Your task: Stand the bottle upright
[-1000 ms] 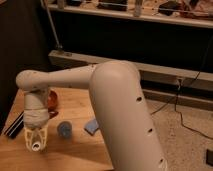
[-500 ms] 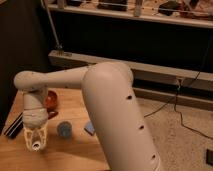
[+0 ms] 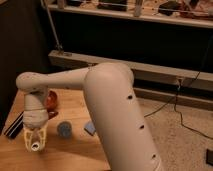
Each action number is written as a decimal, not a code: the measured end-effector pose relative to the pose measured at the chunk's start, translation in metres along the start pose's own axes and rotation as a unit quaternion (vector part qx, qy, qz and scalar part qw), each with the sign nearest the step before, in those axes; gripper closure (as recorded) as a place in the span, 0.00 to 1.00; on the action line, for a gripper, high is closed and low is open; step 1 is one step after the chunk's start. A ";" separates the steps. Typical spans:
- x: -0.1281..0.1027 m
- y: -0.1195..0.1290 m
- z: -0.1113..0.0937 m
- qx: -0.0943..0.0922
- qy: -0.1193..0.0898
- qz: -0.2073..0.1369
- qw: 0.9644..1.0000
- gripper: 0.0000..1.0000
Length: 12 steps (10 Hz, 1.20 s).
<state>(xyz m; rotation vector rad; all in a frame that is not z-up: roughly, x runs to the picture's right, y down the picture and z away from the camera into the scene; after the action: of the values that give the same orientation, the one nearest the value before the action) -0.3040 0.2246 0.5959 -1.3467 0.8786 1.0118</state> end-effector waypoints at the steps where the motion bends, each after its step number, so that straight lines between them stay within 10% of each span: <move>1: -0.005 0.010 0.000 -0.023 -0.015 -0.019 0.999 0.92; 8: -0.005 0.046 -0.010 -0.165 -0.097 -0.091 0.977 0.92; 12: 0.006 0.041 -0.002 -0.165 -0.116 -0.120 0.972 0.92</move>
<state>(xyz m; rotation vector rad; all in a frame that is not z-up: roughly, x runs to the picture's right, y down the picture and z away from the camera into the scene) -0.3402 0.2214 0.5760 -1.5319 0.3703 1.1282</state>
